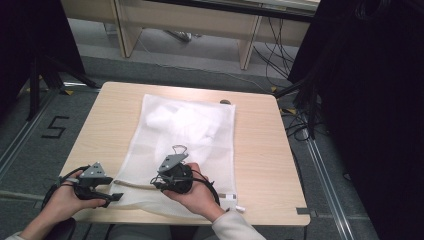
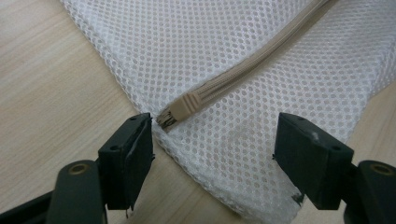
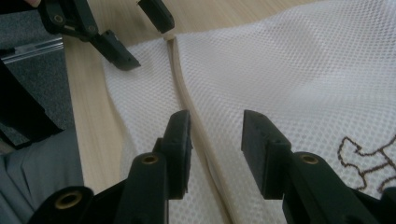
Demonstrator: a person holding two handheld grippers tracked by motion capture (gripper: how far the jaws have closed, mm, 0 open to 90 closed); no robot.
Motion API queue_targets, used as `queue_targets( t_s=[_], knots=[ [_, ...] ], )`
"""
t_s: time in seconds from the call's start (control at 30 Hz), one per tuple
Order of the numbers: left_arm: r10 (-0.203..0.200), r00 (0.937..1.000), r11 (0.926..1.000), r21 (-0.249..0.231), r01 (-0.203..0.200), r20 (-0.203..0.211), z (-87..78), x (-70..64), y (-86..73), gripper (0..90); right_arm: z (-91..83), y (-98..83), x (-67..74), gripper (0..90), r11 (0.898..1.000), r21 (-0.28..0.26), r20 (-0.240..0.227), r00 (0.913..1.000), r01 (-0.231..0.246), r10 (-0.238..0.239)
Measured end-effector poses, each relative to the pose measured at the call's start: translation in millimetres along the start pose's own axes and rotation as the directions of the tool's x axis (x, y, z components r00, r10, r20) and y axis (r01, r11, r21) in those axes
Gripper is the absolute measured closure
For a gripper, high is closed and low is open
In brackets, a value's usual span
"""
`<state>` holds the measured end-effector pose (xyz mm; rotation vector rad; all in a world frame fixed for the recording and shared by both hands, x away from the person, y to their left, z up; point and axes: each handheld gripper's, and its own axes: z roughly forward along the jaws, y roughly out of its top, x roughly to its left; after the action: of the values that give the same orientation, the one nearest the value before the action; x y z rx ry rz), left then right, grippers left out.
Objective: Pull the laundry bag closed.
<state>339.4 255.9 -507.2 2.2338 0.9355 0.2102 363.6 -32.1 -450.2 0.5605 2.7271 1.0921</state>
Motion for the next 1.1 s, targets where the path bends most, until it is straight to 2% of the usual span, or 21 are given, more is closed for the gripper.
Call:
queue_targets(
  t_s=[0.1,0.17,0.2,0.23,0.33,0.37,0.4,0.53,0.63,0.73,0.87,0.9,0.97,1.03,1.1],
  knots=[
    [0.017,0.9999,0.9999,-0.001,-0.017,-0.005,-1.3,1.1,-0.4,27.3,7.3,6.7,0.8,64.4,1.0,-0.005,-0.01,0.9999,0.003,-0.003],
    [-0.009,0.9999,0.9999,-0.009,0.009,-0.012,-1.6,0.1,-1.8,27.3,9.6,8.2,1.0,64.7,1.0,-0.007,-0.012,0.9999,0.01,-0.011],
    [0.009,0.9998,0.9999,-0.005,-0.009,-0.017,-2.3,1.5,-1.7,27.3,11.4,10.4,2.4,64.9,1.0,0.001,-0.014,0.9999,0.005,-0.005],
    [0.006,1.0,1.0,-0.006,-0.006,-0.006,-2.9,1.0,-2.1,27.2,15.8,13.7,2.4,65.5,1.0,-0.003,-0.021,0.9996,0.019,-0.019],
    [0.0,1.0,1.0,-0.009,0.0,-0.008,-3.7,0.4,-3.3,27.2,19.3,16.4,3.6,66.1,1.0,-0.002,-0.032,0.9994,0.012,-0.012],
    [0.0,1.0,1.0,-0.01,0.0,-0.009,-3.9,0.5,-3.7,27.2,21.3,18.3,3.6,66.4,1.0,0.0,-0.034,0.9991,0.025,-0.025],
    [-0.001,1.0,0.9999,-0.012,0.001,-0.009,-4.3,0.5,-4.3,27.2,23.3,18.9,4.8,66.7,1.0,-0.005,-0.03,0.9994,0.015,-0.015],
    [-0.006,0.9998,0.9999,-0.01,0.006,-0.018,-5.7,0.4,-6.1,27.2,31.1,23.3,6.4,70.4,0.999,0.01,-0.053,0.9981,0.032,-0.032],
    [-0.033,0.9994,0.9993,-0.019,0.033,-0.012,-6.2,-1.2,-7.8,27.2,37.2,27.2,8.4,71.2,0.999,0.021,-0.064,0.9973,0.038,-0.036],
    [-0.017,0.9997,0.9997,-0.015,0.017,-0.015,-7.7,-0.6,-8.2,27.2,42.5,31.5,9.6,71.5,0.999,0.015,-0.065,0.9971,0.042,-0.041],
    [-0.017,0.9998,0.9998,-0.014,0.017,-0.015,-8.2,-0.7,-8.8,27.2,50.6,37.7,11.5,71.5,0.999,0.019,-0.069,0.9968,0.042,-0.041],
    [-0.017,0.9998,0.9997,-0.014,0.017,-0.014,-8.2,-0.8,-8.9,27.2,52.2,39.3,13.0,71.5,0.999,0.028,-0.075,0.9969,0.028,-0.026],
    [-0.016,0.9998,0.9998,-0.015,0.016,-0.013,-8.3,-0.8,-8.9,27.2,60.8,44.0,14.1,71.4,0.999,0.029,-0.081,0.996,0.04,-0.038],
    [-0.015,0.9998,0.9998,-0.015,0.015,-0.01,-8.2,-0.8,-9.0,27.2,62.3,45.1,15.3,71.3,0.999,0.036,-0.081,0.9963,0.031,-0.028],
    [-0.014,0.9998,0.9998,-0.012,0.014,-0.015,-8.3,-0.3,-9.3,27.2,67.3,48.6,15.5,71.3,0.998,0.036,-0.083,0.9958,0.041,-0.038]
  ],
)
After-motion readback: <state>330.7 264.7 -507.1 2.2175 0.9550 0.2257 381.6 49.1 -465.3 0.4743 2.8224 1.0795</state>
